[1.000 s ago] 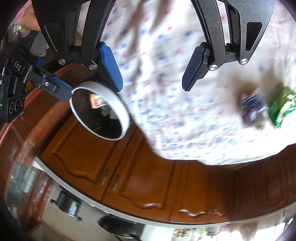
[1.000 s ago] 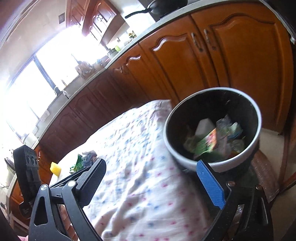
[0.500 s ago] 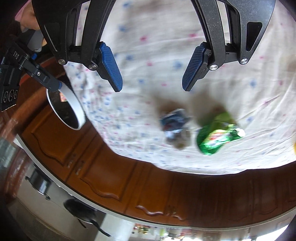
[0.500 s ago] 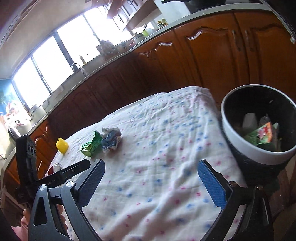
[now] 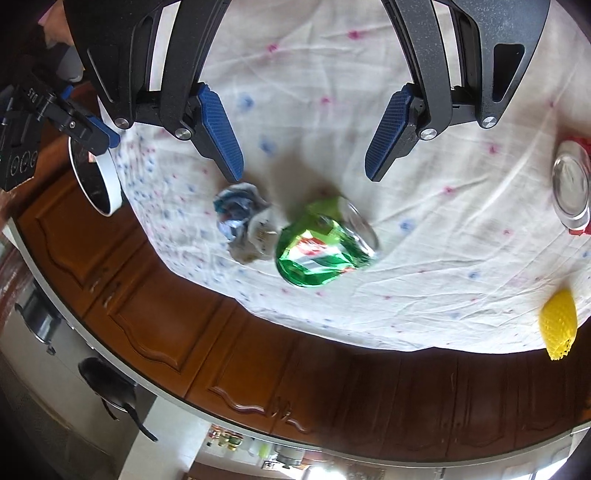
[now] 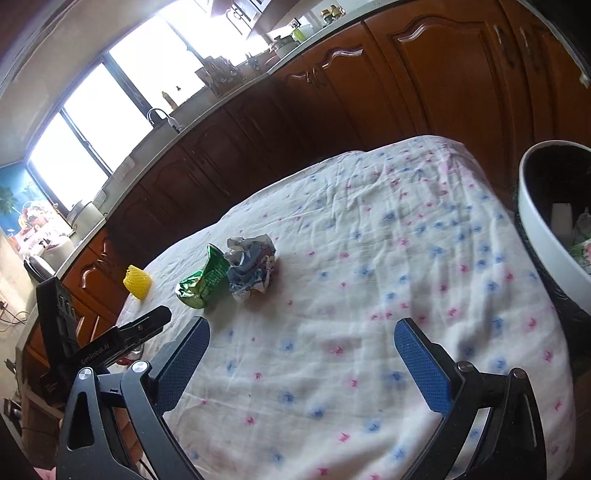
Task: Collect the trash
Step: 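Move both open tools back toward the green can and foil wrapper, then grasp the green crushed can with the left tool while the right tool grasps the foil wrapper, then carry can and wrapper over the bin and open both tools to drop them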
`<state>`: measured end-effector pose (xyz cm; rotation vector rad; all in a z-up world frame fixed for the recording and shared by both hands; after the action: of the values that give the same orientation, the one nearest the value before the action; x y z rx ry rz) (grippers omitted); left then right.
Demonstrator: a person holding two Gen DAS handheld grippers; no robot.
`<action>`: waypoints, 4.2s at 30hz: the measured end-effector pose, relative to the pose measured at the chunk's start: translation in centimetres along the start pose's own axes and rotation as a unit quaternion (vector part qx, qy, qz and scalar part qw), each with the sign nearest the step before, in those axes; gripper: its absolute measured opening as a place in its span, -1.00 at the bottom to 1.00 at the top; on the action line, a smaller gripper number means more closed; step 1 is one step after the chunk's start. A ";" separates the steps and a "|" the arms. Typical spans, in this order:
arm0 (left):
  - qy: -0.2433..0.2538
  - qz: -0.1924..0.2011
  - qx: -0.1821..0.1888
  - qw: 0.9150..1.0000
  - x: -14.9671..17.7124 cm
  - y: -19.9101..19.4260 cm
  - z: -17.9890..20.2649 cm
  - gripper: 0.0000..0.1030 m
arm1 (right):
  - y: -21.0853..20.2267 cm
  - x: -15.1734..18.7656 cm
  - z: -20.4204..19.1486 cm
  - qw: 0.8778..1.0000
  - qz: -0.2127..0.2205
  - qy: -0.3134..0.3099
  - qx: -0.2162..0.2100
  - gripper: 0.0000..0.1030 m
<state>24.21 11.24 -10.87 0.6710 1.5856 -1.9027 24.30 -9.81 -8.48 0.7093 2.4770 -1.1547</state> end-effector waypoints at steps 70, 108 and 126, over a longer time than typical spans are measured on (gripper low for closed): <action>0.209 -0.007 0.166 0.964 0.3 1.4 24.0 0.46 | -13.3 -5.2 11.6 0.992 0.106 0.063 0.016 -0.99; 0.226 -0.018 0.164 0.960 -0.1 2.5 27.6 0.46 | -14.1 -6.1 15.4 0.991 0.106 0.068 0.051 -0.55; 0.275 -0.024 0.176 0.945 -1.6 4.3 35.2 0.45 | -17.1 -9.3 18.9 0.983 0.142 0.086 0.073 -0.55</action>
<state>27.61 -23.83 -6.73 1.4312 1.5847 -2.1830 23.90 -36.75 -5.22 1.2064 2.3401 -1.2175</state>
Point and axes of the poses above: each gripper's, at about its wrist camera, not at the fingertips, and y roughly the way its jaws point, z to its right, x to its underside, the point moved 10 cm from there along y, roughly the way its jaws point, and after that the axes turned 14 degrees about y, right-handed, at the moved point
